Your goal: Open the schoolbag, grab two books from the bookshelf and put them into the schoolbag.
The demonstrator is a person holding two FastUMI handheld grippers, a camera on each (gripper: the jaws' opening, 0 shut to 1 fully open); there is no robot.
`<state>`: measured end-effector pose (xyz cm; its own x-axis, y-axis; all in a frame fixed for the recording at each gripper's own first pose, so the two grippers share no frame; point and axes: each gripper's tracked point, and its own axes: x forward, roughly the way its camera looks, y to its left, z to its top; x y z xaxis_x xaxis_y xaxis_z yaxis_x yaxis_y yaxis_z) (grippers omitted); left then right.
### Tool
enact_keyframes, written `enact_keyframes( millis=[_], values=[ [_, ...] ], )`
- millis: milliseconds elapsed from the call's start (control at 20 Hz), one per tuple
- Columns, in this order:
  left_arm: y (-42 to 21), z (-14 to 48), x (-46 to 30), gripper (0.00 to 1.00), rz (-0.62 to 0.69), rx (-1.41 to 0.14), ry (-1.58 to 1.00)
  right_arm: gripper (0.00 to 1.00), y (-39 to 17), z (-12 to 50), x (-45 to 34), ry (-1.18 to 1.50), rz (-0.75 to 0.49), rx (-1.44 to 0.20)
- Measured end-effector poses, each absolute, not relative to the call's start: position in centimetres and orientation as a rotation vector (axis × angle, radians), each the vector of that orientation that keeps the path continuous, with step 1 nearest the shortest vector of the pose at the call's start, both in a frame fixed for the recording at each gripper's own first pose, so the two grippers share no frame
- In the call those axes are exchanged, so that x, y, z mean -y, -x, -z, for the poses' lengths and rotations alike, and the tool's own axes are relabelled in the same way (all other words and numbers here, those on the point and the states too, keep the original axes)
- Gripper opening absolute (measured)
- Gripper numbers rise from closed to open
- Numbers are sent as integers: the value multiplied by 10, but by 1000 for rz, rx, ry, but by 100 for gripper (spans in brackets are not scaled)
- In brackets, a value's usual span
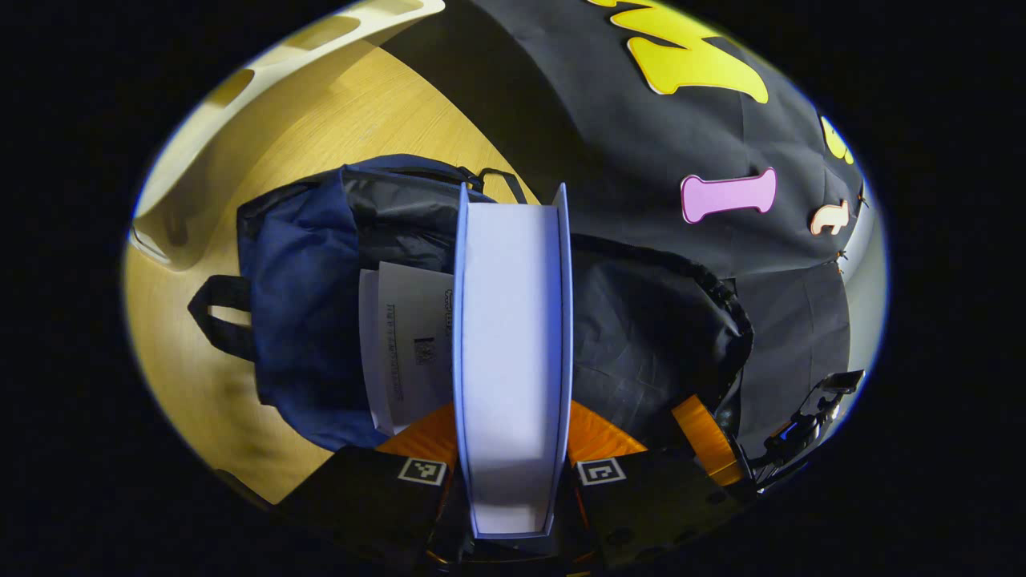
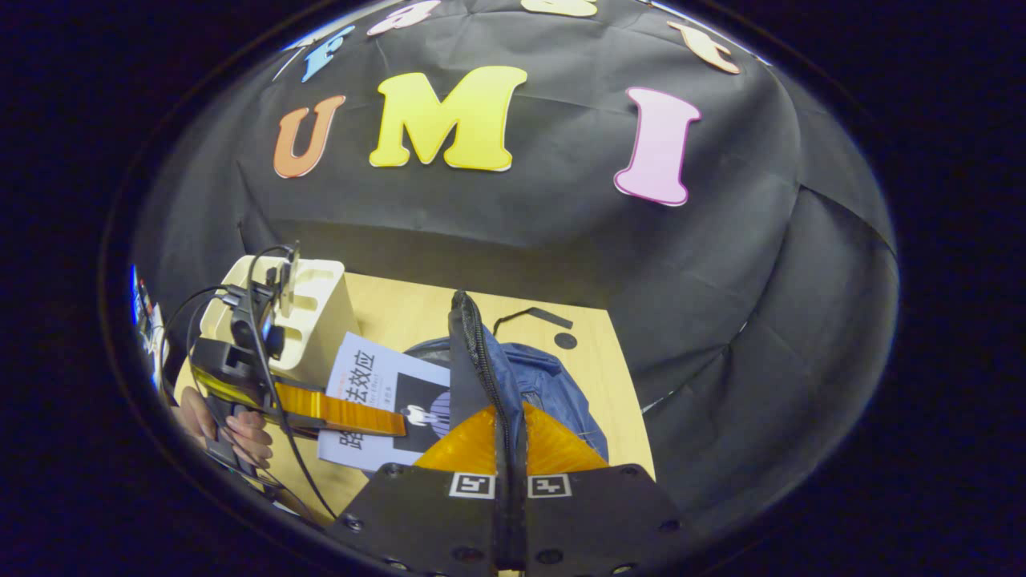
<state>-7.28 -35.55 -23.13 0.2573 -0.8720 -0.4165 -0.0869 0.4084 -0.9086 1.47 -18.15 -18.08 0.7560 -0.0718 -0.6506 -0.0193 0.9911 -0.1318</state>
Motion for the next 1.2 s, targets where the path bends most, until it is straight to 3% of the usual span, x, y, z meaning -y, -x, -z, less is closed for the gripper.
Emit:
enact_keyframes(
  millis=[150,700,850,950,1050,1100,1150,1200],
  values=[
    [67,238,370,45,697,-1209,1073,3,-16,179,177,144,24,-714],
    [52,272,406,43,749,-1202,1180,0,-22,184,171,166,26,-734],
    [51,277,410,49,765,-1210,1200,0,-23,186,168,174,22,-736],
    [51,283,409,48,757,-1222,1201,0,-23,187,168,170,20,-739],
    [55,291,405,53,738,-1249,1183,0,-23,191,167,160,16,-749],
    [54,296,406,51,730,-1269,1178,0,-22,193,166,155,11,-751],
    [55,298,407,63,722,-1289,1177,0,-23,193,165,156,10,-750],
    [57,299,407,67,719,-1310,1174,0,-23,194,165,154,8,-749]
  ],
)
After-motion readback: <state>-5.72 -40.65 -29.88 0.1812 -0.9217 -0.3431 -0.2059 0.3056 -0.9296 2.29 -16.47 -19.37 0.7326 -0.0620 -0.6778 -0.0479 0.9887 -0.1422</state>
